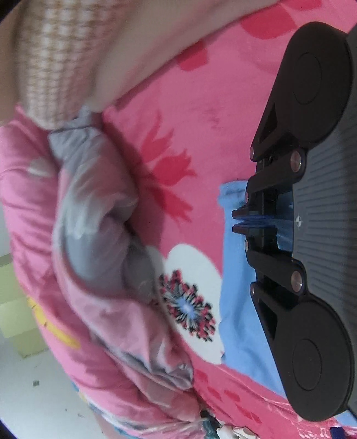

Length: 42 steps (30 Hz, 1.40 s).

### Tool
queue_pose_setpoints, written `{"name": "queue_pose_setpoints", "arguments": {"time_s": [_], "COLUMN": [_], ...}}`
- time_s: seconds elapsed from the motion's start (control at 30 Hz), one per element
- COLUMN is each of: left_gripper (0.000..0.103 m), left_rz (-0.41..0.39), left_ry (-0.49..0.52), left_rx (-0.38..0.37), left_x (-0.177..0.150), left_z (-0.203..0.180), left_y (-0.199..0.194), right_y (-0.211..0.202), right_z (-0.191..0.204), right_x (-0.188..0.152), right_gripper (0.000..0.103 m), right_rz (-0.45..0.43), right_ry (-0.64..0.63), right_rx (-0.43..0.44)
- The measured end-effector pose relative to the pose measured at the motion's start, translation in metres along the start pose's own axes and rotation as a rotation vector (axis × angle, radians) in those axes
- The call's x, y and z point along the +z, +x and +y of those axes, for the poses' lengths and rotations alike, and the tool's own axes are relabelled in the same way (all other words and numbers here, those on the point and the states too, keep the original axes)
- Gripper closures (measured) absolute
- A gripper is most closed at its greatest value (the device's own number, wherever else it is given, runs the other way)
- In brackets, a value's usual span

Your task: Fold clothes

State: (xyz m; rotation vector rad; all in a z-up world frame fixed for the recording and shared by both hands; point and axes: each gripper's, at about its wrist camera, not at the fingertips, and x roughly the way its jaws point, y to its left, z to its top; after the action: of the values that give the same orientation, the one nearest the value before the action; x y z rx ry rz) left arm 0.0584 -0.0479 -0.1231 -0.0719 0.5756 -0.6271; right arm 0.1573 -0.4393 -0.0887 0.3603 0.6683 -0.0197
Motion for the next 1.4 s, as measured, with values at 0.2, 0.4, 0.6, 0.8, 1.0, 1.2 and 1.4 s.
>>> {"name": "queue_pose_setpoints", "arguments": {"time_s": [0.2, 0.4, 0.6, 0.8, 1.0, 1.2, 1.4], "left_gripper": [0.005, 0.005, 0.005, 0.005, 0.004, 0.005, 0.005], "left_rz": [0.001, 0.001, 0.001, 0.001, 0.001, 0.000, 0.014], "left_ry": [0.002, 0.003, 0.003, 0.003, 0.002, -0.008, 0.045], "left_rx": [0.002, 0.002, 0.002, 0.002, -0.001, 0.006, 0.033], "left_x": [0.000, 0.000, 0.000, 0.000, 0.000, 0.002, -0.005], "left_z": [-0.001, -0.001, 0.000, -0.001, 0.000, 0.000, -0.011], "left_y": [0.000, 0.000, 0.000, 0.001, 0.001, -0.002, -0.013], "right_y": [-0.052, -0.108, -0.127, -0.140, -0.144, -0.165, -0.207], "right_z": [-0.016, -0.005, 0.007, 0.008, -0.008, -0.019, -0.003], "right_x": [0.003, -0.034, -0.073, -0.087, -0.100, -0.102, -0.114], "right_gripper": [0.091, 0.090, 0.062, 0.098, 0.099, 0.095, 0.093], "right_rz": [-0.039, 0.025, 0.065, 0.017, -0.010, -0.051, -0.101], "right_ry": [0.118, 0.062, 0.007, 0.014, 0.090, 0.202, 0.141], "right_rx": [0.035, 0.155, 0.133, 0.133, 0.100, 0.113, 0.111]}}
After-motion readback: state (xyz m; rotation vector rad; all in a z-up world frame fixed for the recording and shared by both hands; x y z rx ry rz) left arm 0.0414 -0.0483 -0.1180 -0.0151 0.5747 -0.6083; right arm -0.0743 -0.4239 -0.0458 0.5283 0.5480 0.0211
